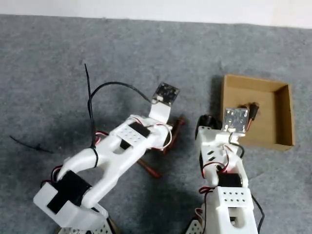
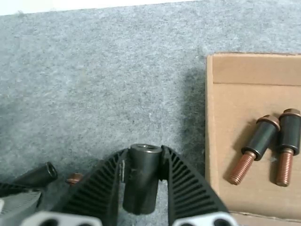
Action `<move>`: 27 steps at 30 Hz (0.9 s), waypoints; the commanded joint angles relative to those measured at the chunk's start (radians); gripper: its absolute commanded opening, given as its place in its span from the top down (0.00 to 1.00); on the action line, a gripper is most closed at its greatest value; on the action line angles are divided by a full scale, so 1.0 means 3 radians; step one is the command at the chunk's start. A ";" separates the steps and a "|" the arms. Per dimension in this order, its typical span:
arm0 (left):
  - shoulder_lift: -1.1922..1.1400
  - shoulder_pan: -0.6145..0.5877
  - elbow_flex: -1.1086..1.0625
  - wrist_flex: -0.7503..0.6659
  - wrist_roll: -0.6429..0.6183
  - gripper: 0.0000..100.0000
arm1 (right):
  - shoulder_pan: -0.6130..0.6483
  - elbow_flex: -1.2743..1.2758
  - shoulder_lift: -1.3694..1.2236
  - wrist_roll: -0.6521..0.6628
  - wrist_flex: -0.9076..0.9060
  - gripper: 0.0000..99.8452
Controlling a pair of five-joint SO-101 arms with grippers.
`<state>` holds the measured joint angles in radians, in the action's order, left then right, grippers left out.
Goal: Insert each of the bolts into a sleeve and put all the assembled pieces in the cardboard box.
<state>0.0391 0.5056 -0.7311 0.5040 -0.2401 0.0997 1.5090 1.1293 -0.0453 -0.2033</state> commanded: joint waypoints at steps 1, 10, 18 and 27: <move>0.0156 0.0008 0.0018 -0.0087 -0.0051 1.00 | -0.0038 -0.0013 0.0100 0.0041 0.0095 0.99; 0.0156 0.0008 0.0018 -0.0087 -0.0056 1.00 | -0.0038 -0.0013 0.0100 0.0041 0.0095 0.99; 0.0151 0.0013 0.0013 -0.0092 -0.0066 1.00 | -0.0023 -0.0008 0.0084 0.0041 0.0095 0.99; 0.0182 0.0008 0.0018 -0.0087 -0.0072 1.00 | -0.0100 -0.0013 0.0100 0.0041 0.0095 0.99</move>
<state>0.0391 0.5056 -0.7311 0.4979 -0.2401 0.0798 1.5167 1.1293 -0.0453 -0.2033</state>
